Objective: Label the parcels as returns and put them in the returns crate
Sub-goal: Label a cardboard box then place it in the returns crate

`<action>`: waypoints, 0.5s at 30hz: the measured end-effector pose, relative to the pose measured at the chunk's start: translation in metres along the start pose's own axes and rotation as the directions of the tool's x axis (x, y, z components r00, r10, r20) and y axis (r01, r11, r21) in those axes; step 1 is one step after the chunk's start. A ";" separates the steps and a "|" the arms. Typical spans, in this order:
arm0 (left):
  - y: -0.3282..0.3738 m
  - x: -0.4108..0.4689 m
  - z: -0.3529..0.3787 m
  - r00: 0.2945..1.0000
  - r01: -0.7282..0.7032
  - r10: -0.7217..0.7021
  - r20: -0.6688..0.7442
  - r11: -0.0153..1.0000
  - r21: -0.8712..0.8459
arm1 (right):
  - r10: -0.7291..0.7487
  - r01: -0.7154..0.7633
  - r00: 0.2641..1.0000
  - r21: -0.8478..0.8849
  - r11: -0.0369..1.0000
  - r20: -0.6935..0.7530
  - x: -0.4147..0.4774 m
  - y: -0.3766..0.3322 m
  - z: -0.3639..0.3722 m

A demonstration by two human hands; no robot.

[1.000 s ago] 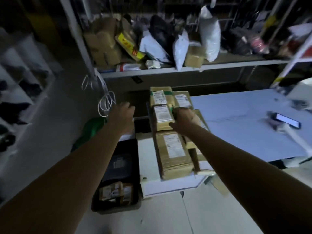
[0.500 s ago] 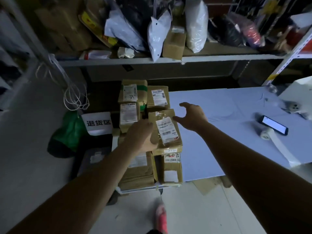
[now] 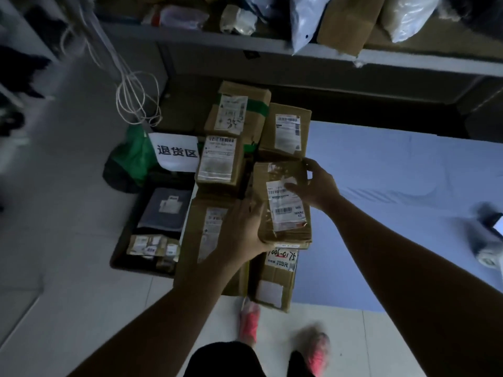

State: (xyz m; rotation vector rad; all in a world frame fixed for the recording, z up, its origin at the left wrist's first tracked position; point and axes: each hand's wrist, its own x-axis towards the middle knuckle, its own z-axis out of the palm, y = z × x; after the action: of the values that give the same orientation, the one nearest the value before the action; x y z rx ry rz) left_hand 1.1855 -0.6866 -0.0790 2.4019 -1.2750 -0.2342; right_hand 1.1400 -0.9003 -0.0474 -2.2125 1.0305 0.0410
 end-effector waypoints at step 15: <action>0.126 0.038 0.002 0.998 -0.022 0.021 -0.065 1.000 -0.015 | -0.058 0.102 0.986 0.301 0.948 -0.154 -0.007 0.085 -0.117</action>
State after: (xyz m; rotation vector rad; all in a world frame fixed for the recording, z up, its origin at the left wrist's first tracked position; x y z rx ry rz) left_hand 1.1111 -0.7816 -0.0251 2.3608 -1.2648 -0.1578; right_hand 1.0487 -1.0038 -0.0043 -1.9889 0.9498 -0.3014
